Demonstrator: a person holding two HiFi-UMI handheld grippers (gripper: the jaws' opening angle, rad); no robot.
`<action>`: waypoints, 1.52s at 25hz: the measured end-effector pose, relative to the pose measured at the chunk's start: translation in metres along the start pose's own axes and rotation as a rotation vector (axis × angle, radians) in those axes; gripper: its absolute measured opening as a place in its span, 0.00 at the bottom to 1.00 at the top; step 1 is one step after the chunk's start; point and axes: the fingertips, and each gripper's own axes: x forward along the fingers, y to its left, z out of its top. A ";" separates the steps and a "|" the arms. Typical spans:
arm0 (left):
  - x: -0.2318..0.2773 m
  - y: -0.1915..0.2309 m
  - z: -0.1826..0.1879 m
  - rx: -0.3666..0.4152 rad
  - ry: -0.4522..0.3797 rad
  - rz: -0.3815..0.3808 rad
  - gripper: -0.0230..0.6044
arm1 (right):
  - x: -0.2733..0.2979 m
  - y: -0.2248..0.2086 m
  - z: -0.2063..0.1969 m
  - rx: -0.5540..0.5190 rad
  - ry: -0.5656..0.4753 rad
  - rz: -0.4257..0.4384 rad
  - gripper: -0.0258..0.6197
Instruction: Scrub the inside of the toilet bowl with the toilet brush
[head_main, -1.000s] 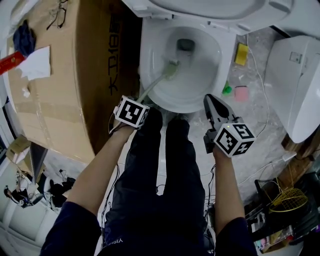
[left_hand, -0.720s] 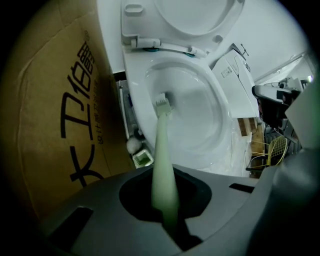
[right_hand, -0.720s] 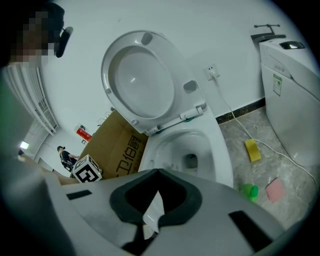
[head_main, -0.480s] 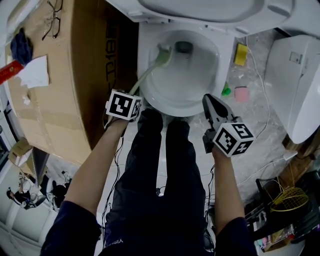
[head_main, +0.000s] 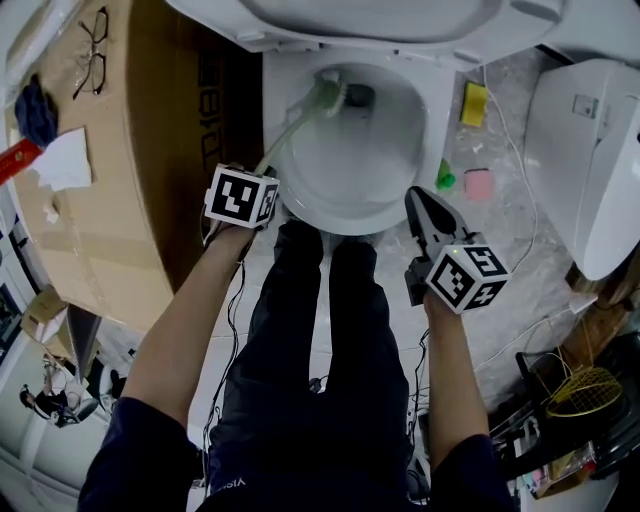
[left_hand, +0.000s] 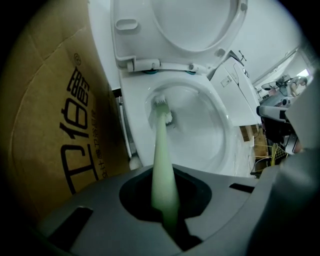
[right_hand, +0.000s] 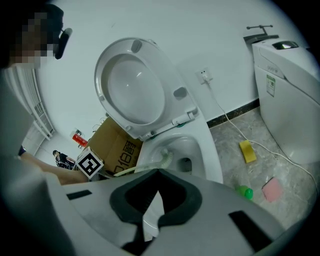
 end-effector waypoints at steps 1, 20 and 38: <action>0.000 -0.002 0.004 0.005 -0.004 -0.002 0.09 | -0.001 -0.001 0.001 0.002 -0.003 -0.001 0.05; 0.011 -0.091 0.031 0.116 -0.053 -0.100 0.09 | -0.043 -0.033 -0.012 0.047 -0.055 -0.039 0.05; 0.017 -0.136 -0.021 0.150 -0.054 -0.184 0.09 | -0.058 -0.027 -0.039 0.042 -0.059 -0.042 0.05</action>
